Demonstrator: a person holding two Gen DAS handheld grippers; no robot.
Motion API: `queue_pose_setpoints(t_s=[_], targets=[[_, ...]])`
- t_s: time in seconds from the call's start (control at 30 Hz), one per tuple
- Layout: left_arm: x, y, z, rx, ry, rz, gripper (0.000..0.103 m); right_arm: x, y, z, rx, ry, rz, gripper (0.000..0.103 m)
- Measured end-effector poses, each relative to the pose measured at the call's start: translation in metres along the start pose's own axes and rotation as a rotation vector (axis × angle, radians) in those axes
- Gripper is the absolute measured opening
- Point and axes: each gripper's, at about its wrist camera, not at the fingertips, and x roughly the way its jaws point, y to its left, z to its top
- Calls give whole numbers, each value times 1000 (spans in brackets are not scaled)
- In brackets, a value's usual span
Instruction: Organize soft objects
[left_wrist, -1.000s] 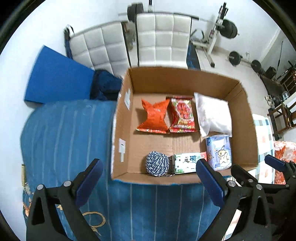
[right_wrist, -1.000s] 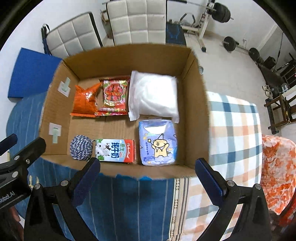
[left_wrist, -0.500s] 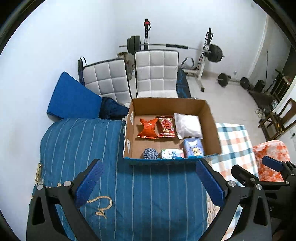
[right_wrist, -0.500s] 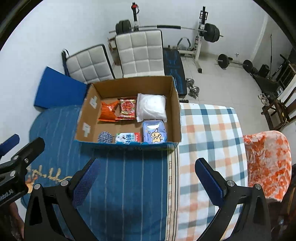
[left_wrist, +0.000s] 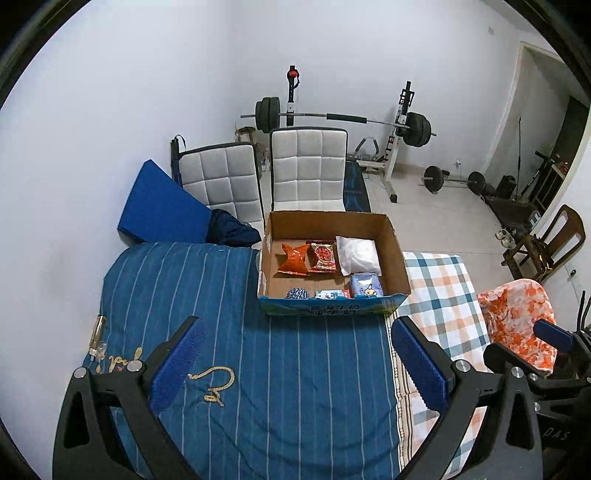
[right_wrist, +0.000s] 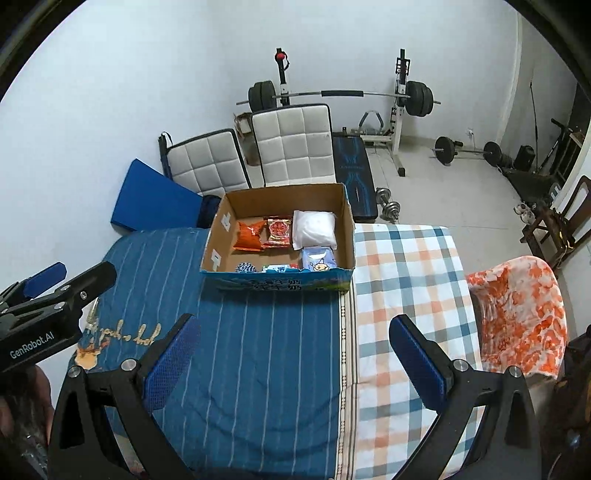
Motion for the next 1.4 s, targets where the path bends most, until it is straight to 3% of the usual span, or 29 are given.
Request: queue_pose_setpoints(t_s=[0.27, 0.57, 1.4], targets=[[-38, 7, -10, -9, -49, 2, 103, -34, 7, -8, -22, -29, 2, 103], [-51, 11, -12, -14, -71, 10, 103, -39, 7, -1, -19, -64, -20, 103], [-24, 10, -3, -37, -53, 74, 103, -12, -9, 19, 10, -86, -60, 103]])
